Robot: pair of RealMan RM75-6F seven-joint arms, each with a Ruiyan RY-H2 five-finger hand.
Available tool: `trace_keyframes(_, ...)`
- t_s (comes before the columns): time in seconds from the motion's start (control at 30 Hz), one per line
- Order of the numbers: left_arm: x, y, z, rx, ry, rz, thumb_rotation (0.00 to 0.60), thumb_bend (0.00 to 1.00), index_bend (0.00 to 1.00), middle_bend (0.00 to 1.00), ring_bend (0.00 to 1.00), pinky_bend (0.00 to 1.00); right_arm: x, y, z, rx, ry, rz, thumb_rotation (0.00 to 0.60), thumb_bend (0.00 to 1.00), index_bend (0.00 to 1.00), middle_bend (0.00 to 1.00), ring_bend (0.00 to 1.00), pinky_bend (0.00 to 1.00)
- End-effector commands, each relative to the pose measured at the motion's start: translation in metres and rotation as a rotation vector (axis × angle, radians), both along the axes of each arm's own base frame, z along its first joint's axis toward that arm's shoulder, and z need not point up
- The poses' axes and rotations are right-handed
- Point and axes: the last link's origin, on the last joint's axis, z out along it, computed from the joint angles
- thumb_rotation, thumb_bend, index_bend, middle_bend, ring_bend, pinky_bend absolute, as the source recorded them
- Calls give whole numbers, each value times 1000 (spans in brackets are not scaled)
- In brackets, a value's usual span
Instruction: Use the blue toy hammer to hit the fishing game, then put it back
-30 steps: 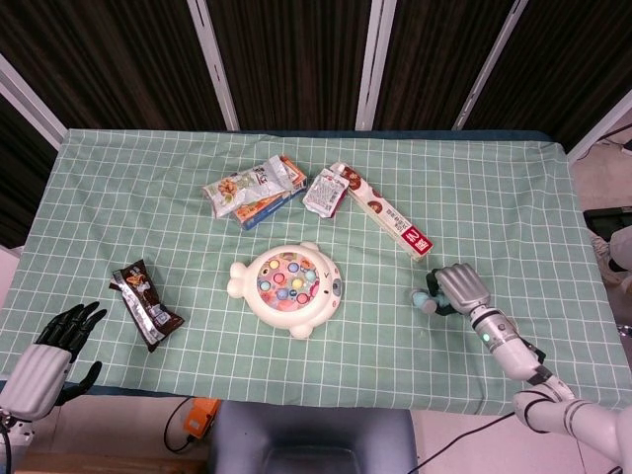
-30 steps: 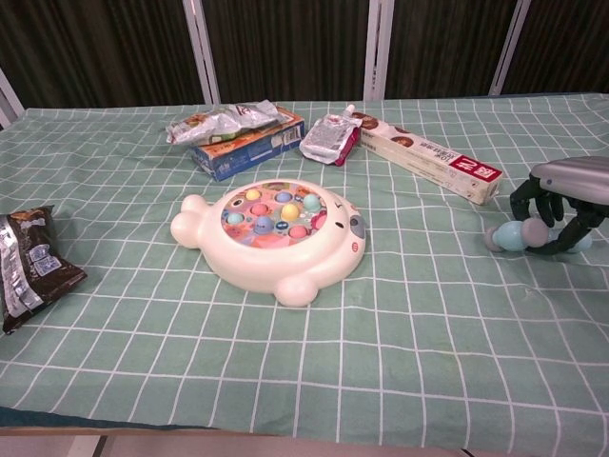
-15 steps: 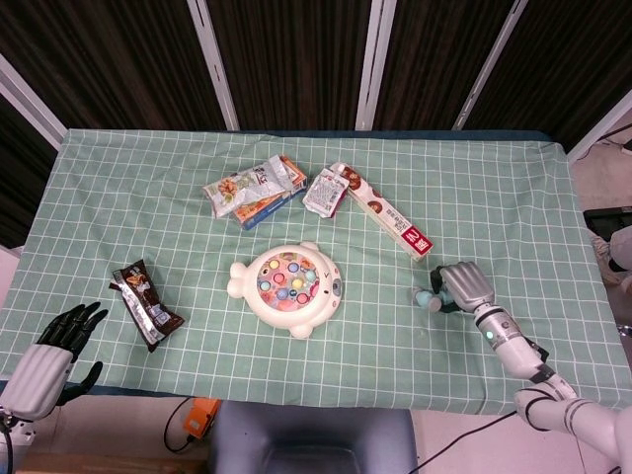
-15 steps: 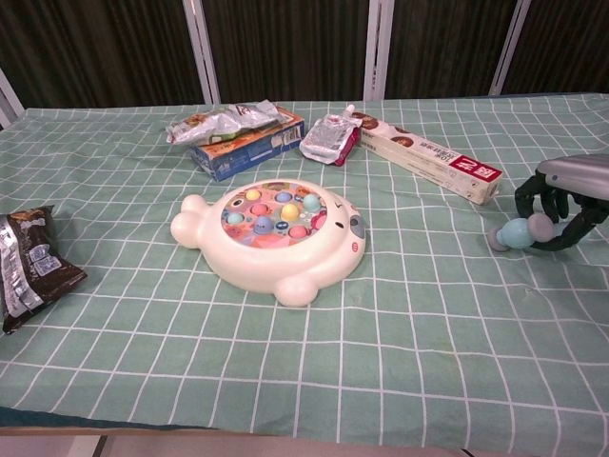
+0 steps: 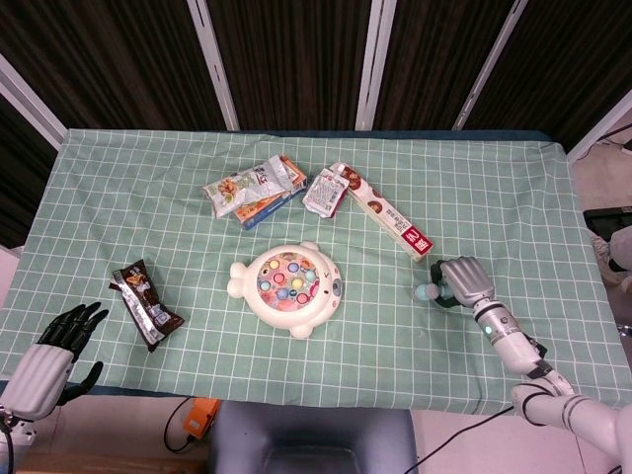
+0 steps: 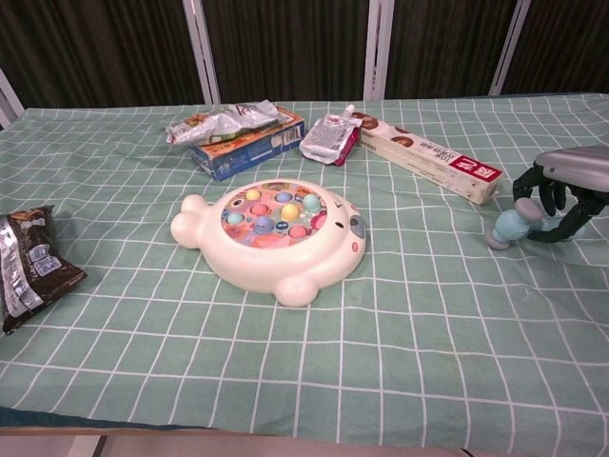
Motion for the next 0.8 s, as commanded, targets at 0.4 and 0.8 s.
trace_keyframes(0.4,0,0,0,0,0,-1,600,422,0,42,30,128,1,0,4,-5,6,-8,600,404,640,542,550,548)
trace_keyframes(0.8,1,-2,0,1,0,-7,600,422,0,43,30,128,-3,3,11,-22,2,-13,600,403,622,531,547,542)
